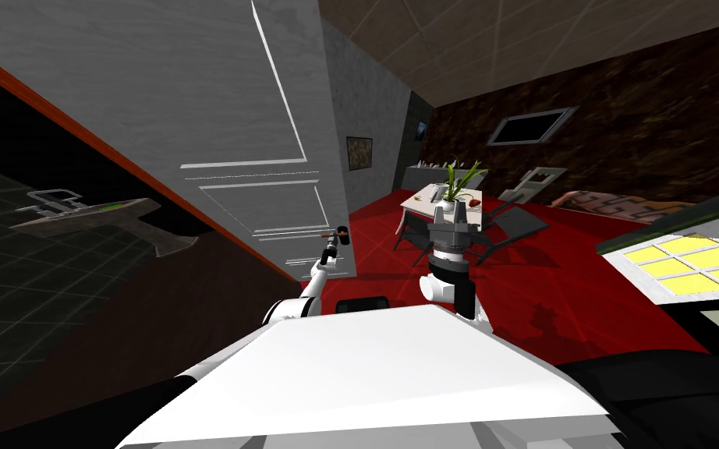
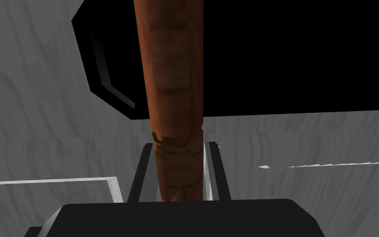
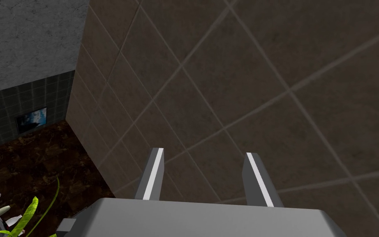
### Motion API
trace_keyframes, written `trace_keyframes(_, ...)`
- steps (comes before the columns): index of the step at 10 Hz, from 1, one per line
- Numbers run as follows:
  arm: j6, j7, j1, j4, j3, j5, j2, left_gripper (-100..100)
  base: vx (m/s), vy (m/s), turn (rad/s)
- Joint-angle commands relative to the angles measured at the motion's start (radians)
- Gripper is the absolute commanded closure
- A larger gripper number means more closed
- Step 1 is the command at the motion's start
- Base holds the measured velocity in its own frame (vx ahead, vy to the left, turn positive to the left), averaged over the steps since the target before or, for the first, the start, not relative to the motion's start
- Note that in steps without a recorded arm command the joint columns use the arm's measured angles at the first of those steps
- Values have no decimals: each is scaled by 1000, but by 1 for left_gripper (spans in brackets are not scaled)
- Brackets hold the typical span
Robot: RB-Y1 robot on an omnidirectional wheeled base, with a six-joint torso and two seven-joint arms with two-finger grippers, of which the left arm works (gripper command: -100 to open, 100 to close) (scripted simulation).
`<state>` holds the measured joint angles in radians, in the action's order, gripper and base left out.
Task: Push the door open
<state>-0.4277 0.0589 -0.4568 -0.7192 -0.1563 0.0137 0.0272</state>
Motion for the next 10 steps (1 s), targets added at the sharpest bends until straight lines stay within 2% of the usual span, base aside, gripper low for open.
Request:
trace_keyframes(1,-1,1,0,-1,-1,0,-2,100,-9,6,-3)
trace_keyframes(3,-1,1,0,-1,-1,0,-2,100,0,0,0)
trace_keyframes(4,1,5,3,-1,-17,-5,-29,100,99,-68,15)
trace_keyframes(5,1,5,3,-1,-17,-5,-29,100,123,-98,52)
trace_keyframes(7,2,11,5,-3,-41,-13,-54,100,154,-128,69)
trace_keyframes(10,2,19,7,-7,-75,-25,-70,100,200,-137,82)
